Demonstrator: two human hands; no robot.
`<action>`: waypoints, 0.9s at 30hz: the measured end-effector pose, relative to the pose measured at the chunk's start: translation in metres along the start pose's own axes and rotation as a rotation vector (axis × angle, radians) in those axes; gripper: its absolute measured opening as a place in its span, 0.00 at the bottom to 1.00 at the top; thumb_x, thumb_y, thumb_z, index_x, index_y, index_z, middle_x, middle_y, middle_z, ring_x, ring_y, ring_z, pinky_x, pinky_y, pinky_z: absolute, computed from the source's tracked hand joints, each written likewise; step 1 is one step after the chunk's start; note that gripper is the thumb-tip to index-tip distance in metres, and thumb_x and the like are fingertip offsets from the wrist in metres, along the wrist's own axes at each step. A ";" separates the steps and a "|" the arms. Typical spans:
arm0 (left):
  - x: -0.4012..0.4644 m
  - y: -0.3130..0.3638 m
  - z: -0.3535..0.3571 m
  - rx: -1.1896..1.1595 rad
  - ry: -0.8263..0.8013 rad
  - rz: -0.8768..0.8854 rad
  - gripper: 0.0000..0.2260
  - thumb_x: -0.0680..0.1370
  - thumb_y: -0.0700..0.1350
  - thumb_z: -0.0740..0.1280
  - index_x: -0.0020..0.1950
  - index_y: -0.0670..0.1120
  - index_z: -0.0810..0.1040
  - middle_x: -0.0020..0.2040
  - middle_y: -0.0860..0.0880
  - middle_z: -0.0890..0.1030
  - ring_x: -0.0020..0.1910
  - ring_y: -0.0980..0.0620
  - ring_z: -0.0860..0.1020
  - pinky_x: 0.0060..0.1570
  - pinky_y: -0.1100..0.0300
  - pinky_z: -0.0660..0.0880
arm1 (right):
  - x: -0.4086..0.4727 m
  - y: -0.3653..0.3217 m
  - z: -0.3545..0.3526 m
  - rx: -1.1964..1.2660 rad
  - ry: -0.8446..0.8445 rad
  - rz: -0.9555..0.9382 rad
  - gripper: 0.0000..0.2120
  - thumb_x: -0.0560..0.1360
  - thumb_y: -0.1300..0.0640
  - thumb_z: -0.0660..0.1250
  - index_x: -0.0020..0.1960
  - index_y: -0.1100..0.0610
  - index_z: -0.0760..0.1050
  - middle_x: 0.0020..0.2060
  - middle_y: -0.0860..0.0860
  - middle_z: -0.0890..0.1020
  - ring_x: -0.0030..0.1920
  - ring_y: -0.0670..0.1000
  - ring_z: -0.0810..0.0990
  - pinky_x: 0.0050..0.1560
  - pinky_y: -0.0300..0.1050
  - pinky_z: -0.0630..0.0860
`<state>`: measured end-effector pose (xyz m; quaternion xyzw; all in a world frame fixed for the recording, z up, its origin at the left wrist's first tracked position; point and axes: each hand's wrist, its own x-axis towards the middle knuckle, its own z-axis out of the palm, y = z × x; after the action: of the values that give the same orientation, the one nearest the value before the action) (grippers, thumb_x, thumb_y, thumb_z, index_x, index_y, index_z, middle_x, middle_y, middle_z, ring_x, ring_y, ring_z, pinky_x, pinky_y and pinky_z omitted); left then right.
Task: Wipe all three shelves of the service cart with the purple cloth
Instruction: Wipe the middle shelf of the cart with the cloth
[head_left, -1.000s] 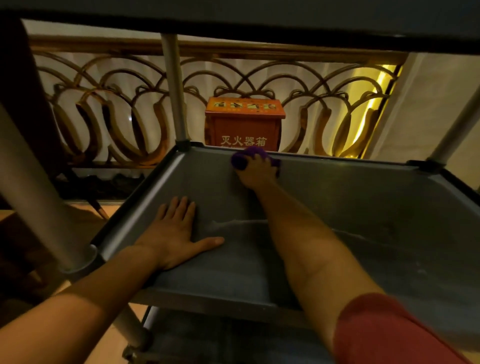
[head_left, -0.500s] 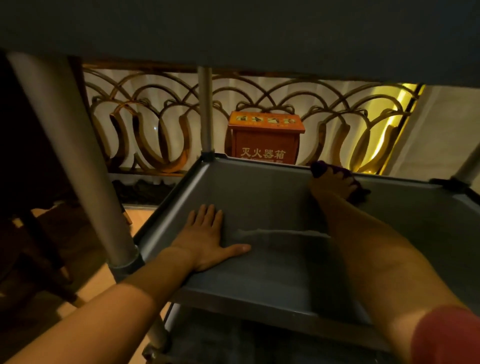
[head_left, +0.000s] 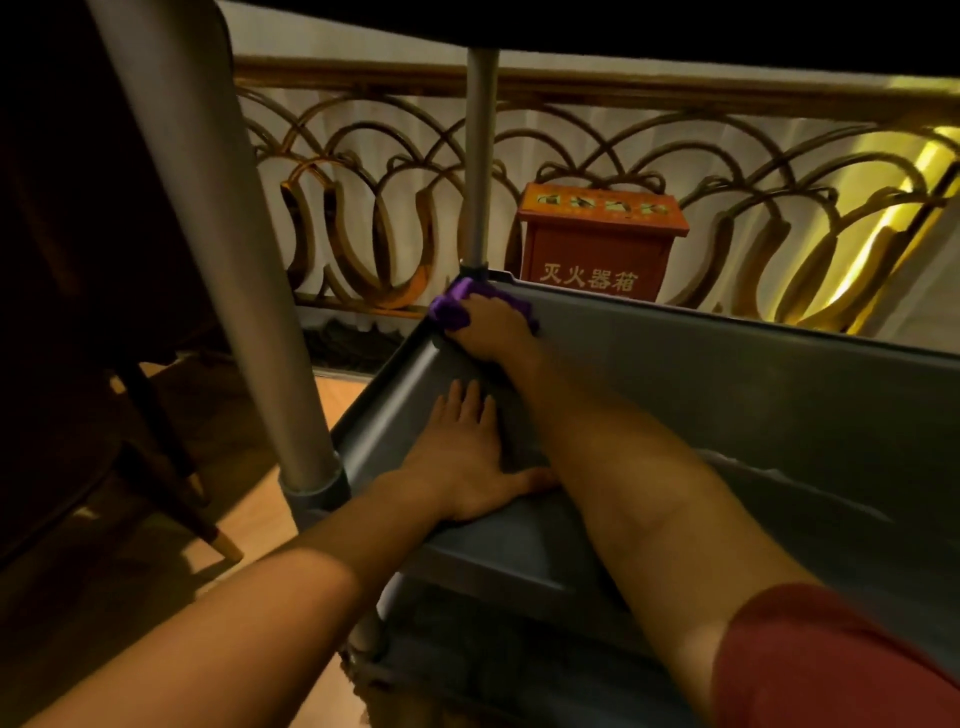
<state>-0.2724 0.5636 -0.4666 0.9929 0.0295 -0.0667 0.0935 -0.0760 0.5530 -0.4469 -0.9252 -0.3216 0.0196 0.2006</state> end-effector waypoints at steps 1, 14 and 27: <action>-0.011 -0.002 0.000 0.010 -0.011 -0.028 0.56 0.68 0.81 0.51 0.82 0.44 0.41 0.82 0.42 0.40 0.81 0.42 0.39 0.78 0.46 0.39 | -0.003 0.002 -0.002 -0.045 0.007 -0.002 0.18 0.81 0.48 0.63 0.67 0.53 0.74 0.65 0.56 0.77 0.65 0.58 0.75 0.70 0.61 0.69; -0.074 -0.007 -0.003 0.011 -0.113 -0.240 0.64 0.58 0.87 0.46 0.82 0.44 0.42 0.83 0.43 0.43 0.81 0.43 0.41 0.76 0.49 0.42 | -0.122 0.016 -0.025 0.008 -0.149 -0.118 0.26 0.81 0.45 0.64 0.77 0.50 0.66 0.80 0.52 0.63 0.80 0.58 0.57 0.79 0.58 0.54; -0.066 0.011 -0.012 0.058 -0.159 -0.326 0.69 0.53 0.87 0.50 0.82 0.45 0.42 0.83 0.42 0.45 0.81 0.40 0.44 0.78 0.42 0.46 | -0.198 0.000 -0.025 0.025 -0.053 -0.054 0.30 0.77 0.33 0.59 0.76 0.43 0.66 0.77 0.50 0.68 0.73 0.56 0.67 0.68 0.57 0.67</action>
<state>-0.3353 0.5515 -0.4441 0.9690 0.1803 -0.1598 0.0547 -0.2291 0.4243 -0.4422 -0.9127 -0.3516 0.0427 0.2039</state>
